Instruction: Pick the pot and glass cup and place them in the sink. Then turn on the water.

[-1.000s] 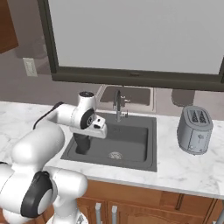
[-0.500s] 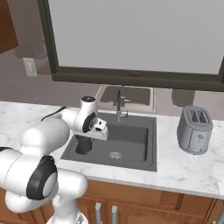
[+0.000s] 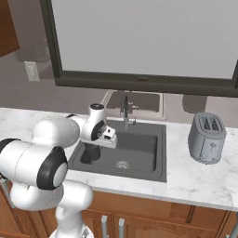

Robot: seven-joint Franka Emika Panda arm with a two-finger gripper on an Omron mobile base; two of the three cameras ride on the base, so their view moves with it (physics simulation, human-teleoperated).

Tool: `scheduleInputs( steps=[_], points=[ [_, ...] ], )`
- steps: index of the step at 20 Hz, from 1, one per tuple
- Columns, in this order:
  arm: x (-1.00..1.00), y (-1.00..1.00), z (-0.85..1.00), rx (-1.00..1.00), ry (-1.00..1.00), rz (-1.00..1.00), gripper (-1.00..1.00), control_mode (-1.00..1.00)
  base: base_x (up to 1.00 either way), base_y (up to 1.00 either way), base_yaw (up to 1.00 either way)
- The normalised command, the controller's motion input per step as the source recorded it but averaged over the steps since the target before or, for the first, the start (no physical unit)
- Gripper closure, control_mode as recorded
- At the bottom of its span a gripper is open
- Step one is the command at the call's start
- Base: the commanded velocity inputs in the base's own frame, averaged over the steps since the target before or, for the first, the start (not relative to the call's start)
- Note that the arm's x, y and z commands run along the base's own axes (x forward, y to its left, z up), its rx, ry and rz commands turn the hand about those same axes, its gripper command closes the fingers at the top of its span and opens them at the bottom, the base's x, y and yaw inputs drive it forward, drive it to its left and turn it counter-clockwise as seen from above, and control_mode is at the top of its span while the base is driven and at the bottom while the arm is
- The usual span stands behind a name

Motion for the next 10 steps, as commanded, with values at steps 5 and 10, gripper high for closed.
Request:
scheduleInputs(
  steps=[5,10],
  points=[
    [0.20,-0.19,-0.29,0.00,0.00,0.00,1.00,-1.00,0.00,0.00,0.00],
    [0.22,-0.08,-0.33,0.00,0.00,0.00,1.00,-1.00,0.00,0.00,0.00]
  ],
)
